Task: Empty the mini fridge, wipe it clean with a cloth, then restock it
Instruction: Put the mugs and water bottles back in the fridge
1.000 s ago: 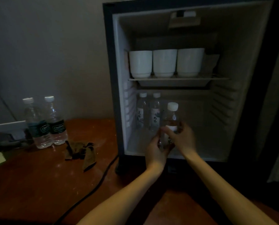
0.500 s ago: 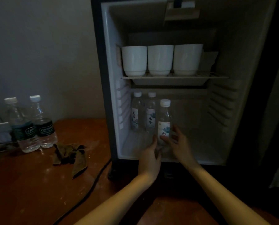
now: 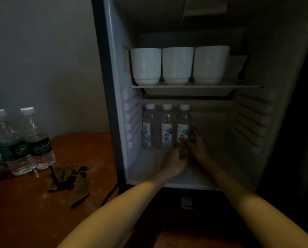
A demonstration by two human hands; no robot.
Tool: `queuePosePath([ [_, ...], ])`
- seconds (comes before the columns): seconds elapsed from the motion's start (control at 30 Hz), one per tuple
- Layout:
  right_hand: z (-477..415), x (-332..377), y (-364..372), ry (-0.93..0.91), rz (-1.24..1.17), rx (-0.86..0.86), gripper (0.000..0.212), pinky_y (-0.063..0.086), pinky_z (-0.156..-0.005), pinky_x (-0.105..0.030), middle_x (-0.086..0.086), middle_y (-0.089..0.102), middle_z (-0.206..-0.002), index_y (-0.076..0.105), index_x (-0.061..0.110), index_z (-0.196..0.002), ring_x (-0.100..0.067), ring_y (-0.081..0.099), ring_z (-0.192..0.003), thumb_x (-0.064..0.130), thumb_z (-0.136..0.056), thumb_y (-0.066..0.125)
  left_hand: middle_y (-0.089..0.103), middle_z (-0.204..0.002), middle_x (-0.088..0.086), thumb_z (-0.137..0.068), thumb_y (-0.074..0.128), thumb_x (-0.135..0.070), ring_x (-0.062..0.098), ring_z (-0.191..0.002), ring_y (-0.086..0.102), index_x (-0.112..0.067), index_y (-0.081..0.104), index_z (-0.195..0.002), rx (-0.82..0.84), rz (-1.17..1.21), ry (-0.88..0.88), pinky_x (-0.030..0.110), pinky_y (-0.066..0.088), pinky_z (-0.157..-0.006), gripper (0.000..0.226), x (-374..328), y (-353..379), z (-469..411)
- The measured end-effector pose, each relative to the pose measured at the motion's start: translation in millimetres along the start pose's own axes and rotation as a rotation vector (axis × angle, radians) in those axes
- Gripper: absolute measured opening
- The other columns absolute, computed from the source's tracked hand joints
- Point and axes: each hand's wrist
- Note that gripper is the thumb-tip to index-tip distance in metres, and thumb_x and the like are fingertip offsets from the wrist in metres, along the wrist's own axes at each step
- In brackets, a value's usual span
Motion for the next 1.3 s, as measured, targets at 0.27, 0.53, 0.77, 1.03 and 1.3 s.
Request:
queuePosePath([
  [0.27,1,1,2,0.013,0.101,-0.067,0.053,0.052,-0.089,-0.026,-0.001,0.058,-0.129,0.046,0.016,-0.139,-0.013,0.056,-0.114,0.01,-0.089,0.064,0.066,-0.116,0.001,-0.096,0.055,-0.016,0.012,-0.108,0.061,-0.02,0.061,-0.117,0.008,0.053,0.07,0.034,0.049,-0.095,0.022,-3,-12,10],
  [0.53,87,90,60,-0.669,0.151,-0.143,0.03,0.049,-0.089,-0.028,-0.004,0.059,-0.115,0.056,0.011,-0.124,-0.014,0.059,-0.102,0.009,-0.094,0.058,0.062,-0.123,-0.011,-0.092,0.06,-0.007,-0.003,-0.112,0.056,-0.02,0.06,-0.127,-0.332,0.033,0.275,0.011,0.044,-0.095,0.037,-2,-96,116],
  [0.77,118,143,192,-0.855,0.195,0.386,0.03,0.051,-0.081,-0.03,0.006,0.059,-0.113,0.058,0.021,-0.124,-0.009,0.06,-0.1,0.014,-0.095,0.055,0.065,-0.116,-0.007,-0.087,0.063,-0.004,0.007,-0.11,0.06,-0.022,0.063,-0.118,-0.886,-0.085,0.025,0.033,0.051,-0.096,0.036,71,-211,203],
  [1.03,45,140,367,-0.051,0.05,0.576,0.081,0.042,-0.104,-0.037,-0.007,0.039,-0.147,0.028,0.02,-0.149,-0.024,0.041,-0.133,0.038,-0.084,0.072,0.053,-0.138,0.005,-0.083,0.073,-0.009,0.021,-0.125,0.052,-0.018,0.044,-0.14,-0.954,0.109,-0.31,0.031,0.046,-0.097,0.064,147,-303,187],
  [1.3,2,112,464,0.225,-0.19,0.642,0.122,0.041,-0.106,-0.051,-0.008,0.04,-0.149,0.019,0.02,-0.151,-0.031,0.041,-0.135,0.044,-0.055,0.091,0.035,-0.153,0.004,-0.088,0.063,0.0,0.021,-0.139,0.036,-0.018,0.024,-0.152,-0.855,0.116,-0.361,0.026,0.037,-0.103,0.078,176,-325,138],
])
Point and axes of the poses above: each hand's wrist, its own z-axis away from the middle knuckle, its own y-axis out of the palm, x = y × z
